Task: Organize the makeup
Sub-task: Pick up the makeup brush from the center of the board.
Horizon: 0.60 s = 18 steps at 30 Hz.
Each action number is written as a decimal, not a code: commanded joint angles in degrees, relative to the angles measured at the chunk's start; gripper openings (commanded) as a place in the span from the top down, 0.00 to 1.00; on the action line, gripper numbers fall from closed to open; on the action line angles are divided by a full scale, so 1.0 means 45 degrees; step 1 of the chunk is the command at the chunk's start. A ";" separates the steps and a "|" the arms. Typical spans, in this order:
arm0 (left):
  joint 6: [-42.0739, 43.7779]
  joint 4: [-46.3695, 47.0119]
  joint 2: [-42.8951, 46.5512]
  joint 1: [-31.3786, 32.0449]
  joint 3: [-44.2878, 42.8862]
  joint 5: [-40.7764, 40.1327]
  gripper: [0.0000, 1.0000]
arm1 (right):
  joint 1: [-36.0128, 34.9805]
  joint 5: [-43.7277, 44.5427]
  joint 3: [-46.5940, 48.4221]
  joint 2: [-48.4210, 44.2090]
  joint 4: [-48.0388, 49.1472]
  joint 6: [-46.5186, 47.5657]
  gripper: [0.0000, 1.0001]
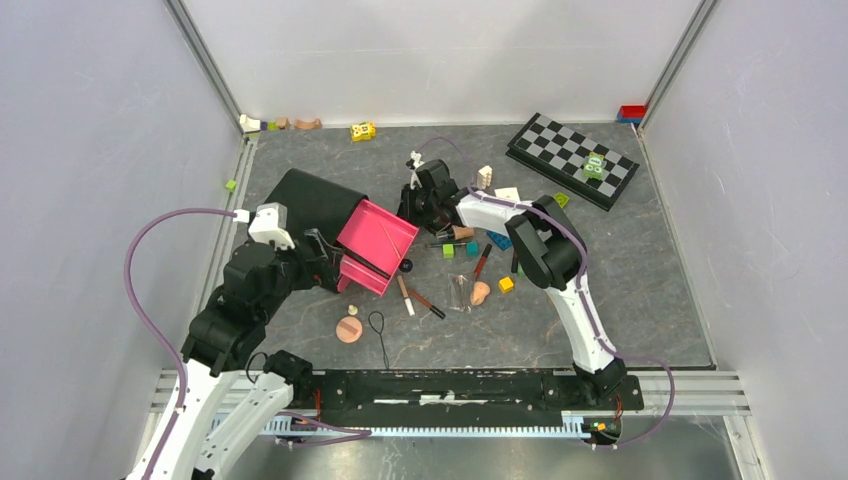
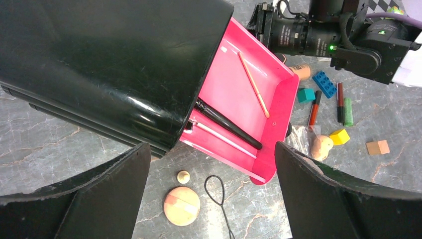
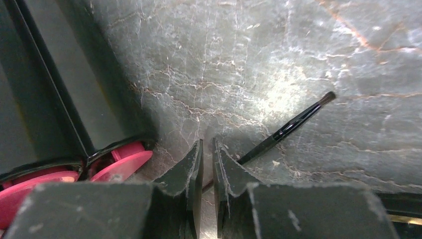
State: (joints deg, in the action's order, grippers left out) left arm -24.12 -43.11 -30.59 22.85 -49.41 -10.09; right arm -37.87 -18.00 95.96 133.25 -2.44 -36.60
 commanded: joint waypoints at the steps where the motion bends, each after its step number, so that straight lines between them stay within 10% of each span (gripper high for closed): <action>1: 0.0243 0.0558 -0.0068 -0.0066 -0.0012 0.0135 0.00 | -0.0338 0.0195 0.0291 0.0115 -0.0203 0.0224 0.83; 18: 0.0253 0.0557 -0.0089 -0.0069 0.0003 0.0152 0.00 | -0.0453 0.3288 -0.2030 -0.1884 -0.2569 0.2104 0.83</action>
State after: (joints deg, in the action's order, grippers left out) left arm -24.12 -43.11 -30.79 22.85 -49.41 -10.09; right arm -40.38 -9.30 92.62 129.21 -8.27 -30.94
